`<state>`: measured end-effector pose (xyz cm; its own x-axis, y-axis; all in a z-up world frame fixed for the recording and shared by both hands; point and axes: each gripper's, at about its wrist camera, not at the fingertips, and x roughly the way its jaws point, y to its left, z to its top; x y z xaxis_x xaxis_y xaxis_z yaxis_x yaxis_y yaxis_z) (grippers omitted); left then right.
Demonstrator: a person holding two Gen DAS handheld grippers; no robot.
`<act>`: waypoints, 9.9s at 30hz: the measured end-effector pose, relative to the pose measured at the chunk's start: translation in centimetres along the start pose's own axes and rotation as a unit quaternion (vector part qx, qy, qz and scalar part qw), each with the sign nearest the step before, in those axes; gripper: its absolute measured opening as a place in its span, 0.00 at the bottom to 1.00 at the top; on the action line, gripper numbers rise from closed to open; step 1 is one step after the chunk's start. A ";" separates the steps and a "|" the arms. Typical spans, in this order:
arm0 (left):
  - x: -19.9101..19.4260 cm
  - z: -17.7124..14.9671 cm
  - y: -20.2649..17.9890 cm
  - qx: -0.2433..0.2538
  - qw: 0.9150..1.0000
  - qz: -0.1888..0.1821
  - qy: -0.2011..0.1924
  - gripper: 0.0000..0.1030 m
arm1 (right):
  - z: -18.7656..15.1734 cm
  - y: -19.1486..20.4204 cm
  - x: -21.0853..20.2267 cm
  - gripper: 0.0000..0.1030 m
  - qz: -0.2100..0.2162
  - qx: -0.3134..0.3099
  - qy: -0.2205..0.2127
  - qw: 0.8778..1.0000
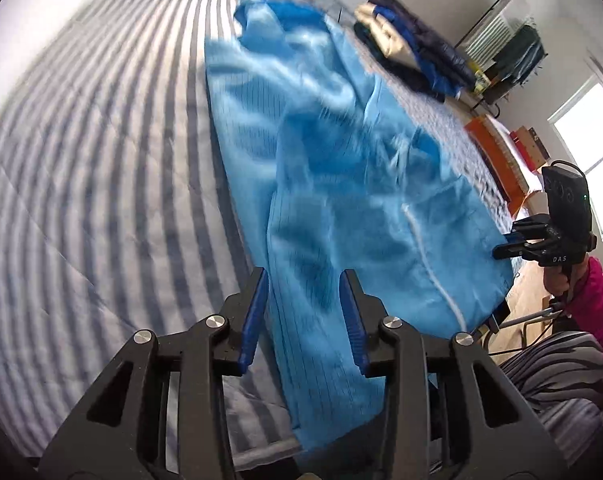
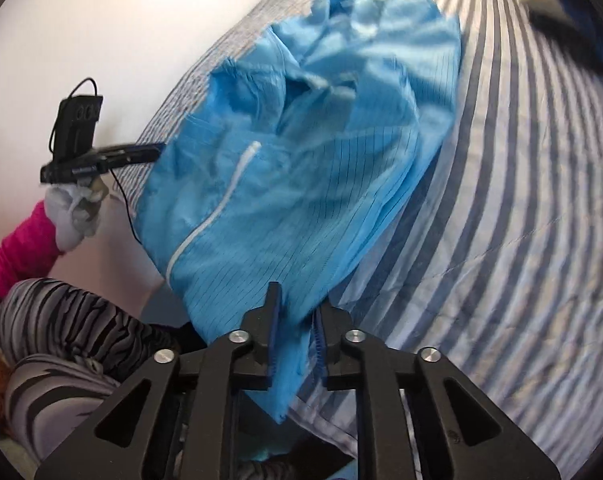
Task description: Fold large clothes
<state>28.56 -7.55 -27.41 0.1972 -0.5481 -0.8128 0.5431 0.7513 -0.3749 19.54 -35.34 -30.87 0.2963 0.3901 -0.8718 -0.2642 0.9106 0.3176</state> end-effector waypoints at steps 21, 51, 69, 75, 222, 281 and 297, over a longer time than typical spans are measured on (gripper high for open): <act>2.5 20.0 4.8 -0.073 0.995 -0.035 -0.065 0.50 | 13.0 -4.4 -6.9 0.45 -0.028 -0.033 -0.117 0.992; 18.1 32.2 10.8 -0.136 0.989 -0.056 -0.008 0.51 | 31.6 -16.9 5.6 0.46 0.047 0.094 -0.146 0.984; 19.6 35.0 7.2 -0.055 0.998 -0.014 -0.021 0.05 | 33.8 -15.9 8.7 0.19 0.051 0.078 -0.138 0.986; 17.8 35.2 4.7 -0.022 0.999 -0.003 -0.044 0.03 | 34.0 -14.5 6.4 0.06 0.018 0.052 -0.164 0.985; -3.7 0.1 -1.2 -0.010 0.999 -0.001 -0.030 0.17 | 5.4 3.8 0.1 0.04 0.001 0.022 -0.124 0.992; 1.0 -3.7 6.7 -0.176 0.979 -0.105 0.007 0.64 | 0.8 -2.3 1.7 0.59 0.037 0.120 -0.101 0.987; 5.0 -2.8 5.4 -0.169 0.976 -0.124 0.052 0.22 | 1.0 -3.6 4.4 0.35 0.152 0.173 -0.071 0.971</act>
<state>30.16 -5.14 -34.74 0.0001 -0.7012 -0.7129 0.2596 0.6885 -0.6772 22.72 -36.74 -35.49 0.3824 0.6400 -0.6664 -0.0422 0.7326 0.6794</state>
